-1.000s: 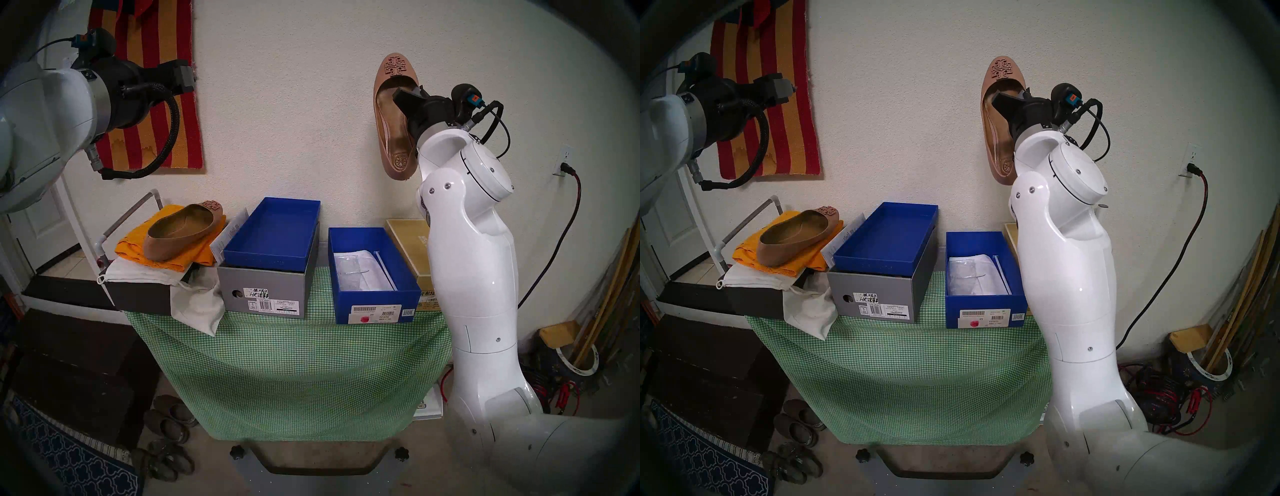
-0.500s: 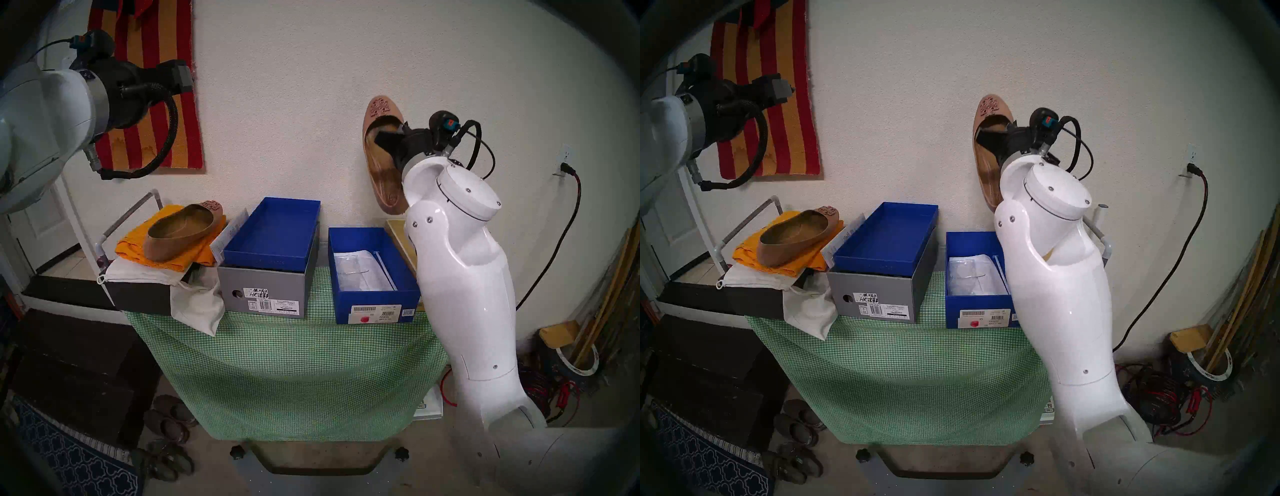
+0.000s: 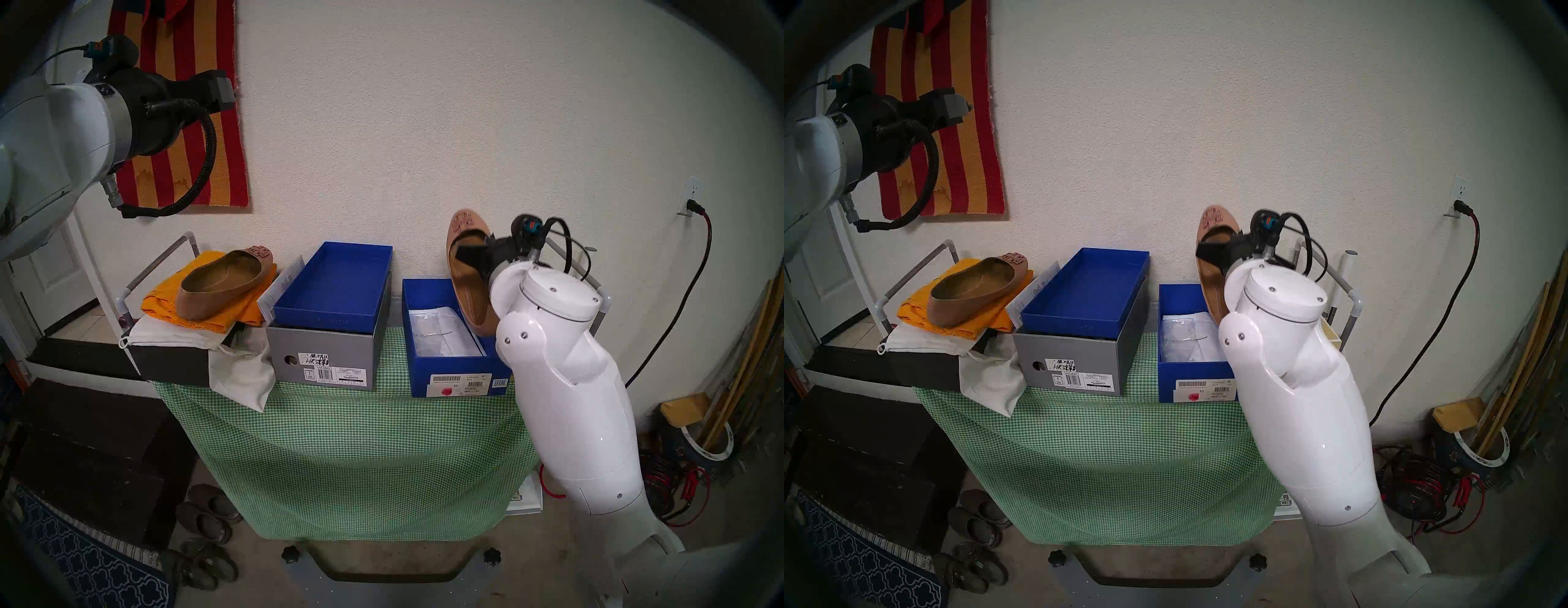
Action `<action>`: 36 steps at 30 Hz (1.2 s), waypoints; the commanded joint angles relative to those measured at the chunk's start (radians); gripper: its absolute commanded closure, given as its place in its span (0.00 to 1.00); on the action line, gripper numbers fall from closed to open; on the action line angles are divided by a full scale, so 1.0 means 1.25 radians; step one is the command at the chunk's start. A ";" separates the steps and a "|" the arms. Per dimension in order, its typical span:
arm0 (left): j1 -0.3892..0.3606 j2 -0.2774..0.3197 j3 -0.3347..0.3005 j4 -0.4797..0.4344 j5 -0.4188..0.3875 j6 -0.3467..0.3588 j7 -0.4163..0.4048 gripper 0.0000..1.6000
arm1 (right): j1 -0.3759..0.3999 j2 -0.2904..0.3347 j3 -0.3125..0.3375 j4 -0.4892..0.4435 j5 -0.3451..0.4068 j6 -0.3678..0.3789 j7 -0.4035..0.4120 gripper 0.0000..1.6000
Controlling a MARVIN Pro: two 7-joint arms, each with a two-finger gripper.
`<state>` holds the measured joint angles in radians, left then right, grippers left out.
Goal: Put shoes into shoe box
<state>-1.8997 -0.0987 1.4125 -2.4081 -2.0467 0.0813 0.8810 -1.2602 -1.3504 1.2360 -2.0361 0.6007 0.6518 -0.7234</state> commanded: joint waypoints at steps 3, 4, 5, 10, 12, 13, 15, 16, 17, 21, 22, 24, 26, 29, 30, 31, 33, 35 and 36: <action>-0.014 -0.001 0.007 -0.002 0.001 0.000 -0.003 0.00 | -0.113 0.050 -0.007 0.055 0.058 -0.061 -0.017 1.00; -0.014 -0.001 0.007 -0.002 0.001 0.000 -0.003 0.00 | -0.113 0.050 -0.007 0.055 0.058 -0.061 -0.017 1.00; -0.015 -0.001 0.008 -0.002 0.000 0.001 -0.003 0.00 | -0.126 0.048 -0.005 0.053 0.055 -0.070 -0.010 1.00; -0.027 -0.001 0.019 -0.002 0.000 0.001 -0.005 0.00 | -0.165 0.059 -0.016 0.047 0.043 -0.141 0.030 1.00; -0.035 -0.001 0.028 -0.002 0.001 0.001 -0.007 0.00 | -0.171 0.059 -0.027 0.056 0.031 -0.176 0.056 1.00; -0.035 -0.001 0.028 -0.002 0.001 0.001 -0.007 0.00 | -0.171 0.059 -0.027 0.056 0.031 -0.176 0.056 1.00; -0.041 -0.001 0.034 -0.002 0.001 0.001 -0.008 0.00 | -0.166 0.064 -0.037 0.063 0.025 -0.190 0.070 1.00; -0.044 -0.001 0.037 -0.002 0.001 0.001 -0.009 0.00 | -0.163 0.067 -0.043 0.066 0.022 -0.192 0.076 1.00; -0.051 -0.001 0.044 -0.002 0.001 0.001 -0.010 0.00 | -0.157 0.074 -0.056 0.069 0.015 -0.189 0.087 1.00; -0.067 -0.001 0.060 -0.002 0.001 0.001 -0.013 0.00 | -0.139 0.067 -0.069 0.076 -0.007 -0.198 0.086 1.00; -0.073 -0.001 0.066 -0.002 0.002 0.002 -0.013 0.00 | -0.132 0.066 -0.073 0.078 -0.017 -0.198 0.082 1.00; -0.084 -0.001 0.078 -0.003 0.002 0.002 -0.015 0.00 | -0.108 0.063 -0.082 0.084 -0.035 -0.182 0.071 1.00; -0.092 -0.001 0.086 -0.003 0.002 0.002 -0.016 0.00 | -0.084 0.059 -0.091 0.094 -0.057 -0.161 0.053 1.00; -0.098 -0.001 0.092 -0.003 0.002 0.002 -0.017 0.00 | -0.056 0.053 -0.099 0.097 -0.076 -0.124 0.031 1.00; -0.100 -0.001 0.094 -0.003 0.002 0.002 -0.017 0.00 | -0.046 0.052 -0.104 0.098 -0.084 -0.107 0.023 1.00; -0.101 -0.001 0.095 -0.003 0.002 0.002 -0.018 0.00 | -0.034 0.057 -0.112 0.100 -0.086 -0.100 0.013 1.00; -0.107 -0.001 0.101 -0.003 0.003 0.002 -0.019 0.00 | -0.015 0.053 -0.121 0.106 -0.094 -0.074 -0.004 1.00; -0.113 -0.001 0.108 -0.003 0.003 0.002 -0.019 0.00 | 0.003 0.042 -0.123 0.106 -0.105 -0.040 -0.015 1.00; -0.118 -0.001 0.112 -0.003 0.003 0.002 -0.020 0.00 | 0.018 0.037 -0.127 0.107 -0.115 -0.017 -0.025 1.00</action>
<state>-2.0174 -0.0991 1.5423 -2.4091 -2.0461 0.0809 0.8572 -1.3282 -1.2773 1.1084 -1.9143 0.4944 0.5276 -0.7032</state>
